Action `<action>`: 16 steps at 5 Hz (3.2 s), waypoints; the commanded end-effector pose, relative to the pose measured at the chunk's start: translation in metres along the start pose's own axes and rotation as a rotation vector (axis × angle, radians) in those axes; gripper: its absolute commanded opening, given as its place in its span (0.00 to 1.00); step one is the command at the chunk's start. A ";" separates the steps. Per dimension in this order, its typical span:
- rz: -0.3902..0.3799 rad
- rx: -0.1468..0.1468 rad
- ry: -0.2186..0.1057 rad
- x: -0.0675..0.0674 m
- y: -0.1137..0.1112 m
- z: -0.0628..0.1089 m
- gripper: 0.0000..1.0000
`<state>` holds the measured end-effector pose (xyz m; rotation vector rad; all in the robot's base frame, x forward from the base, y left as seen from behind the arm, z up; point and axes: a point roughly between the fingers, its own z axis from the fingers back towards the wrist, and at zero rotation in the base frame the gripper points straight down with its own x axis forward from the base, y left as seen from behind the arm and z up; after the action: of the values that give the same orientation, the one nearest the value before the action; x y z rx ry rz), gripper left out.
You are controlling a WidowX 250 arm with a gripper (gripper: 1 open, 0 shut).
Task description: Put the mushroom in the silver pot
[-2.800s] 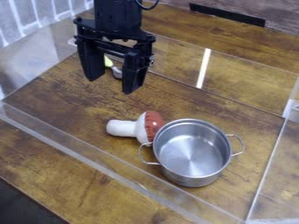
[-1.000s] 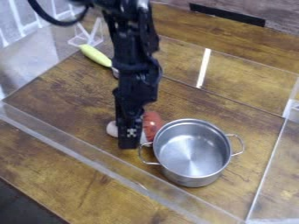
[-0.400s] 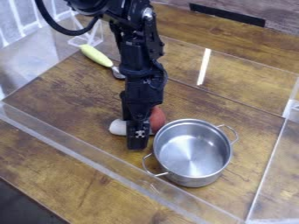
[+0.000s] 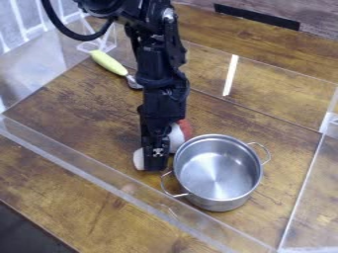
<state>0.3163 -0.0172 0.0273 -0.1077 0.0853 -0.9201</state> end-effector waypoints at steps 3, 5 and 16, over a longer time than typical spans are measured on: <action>-0.006 -0.017 -0.021 -0.022 0.016 0.011 0.00; -0.080 -0.038 -0.024 -0.008 0.014 0.014 0.00; -0.233 0.017 -0.065 0.057 -0.044 0.035 0.00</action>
<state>0.3110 -0.0907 0.0482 -0.1561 0.0685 -1.1521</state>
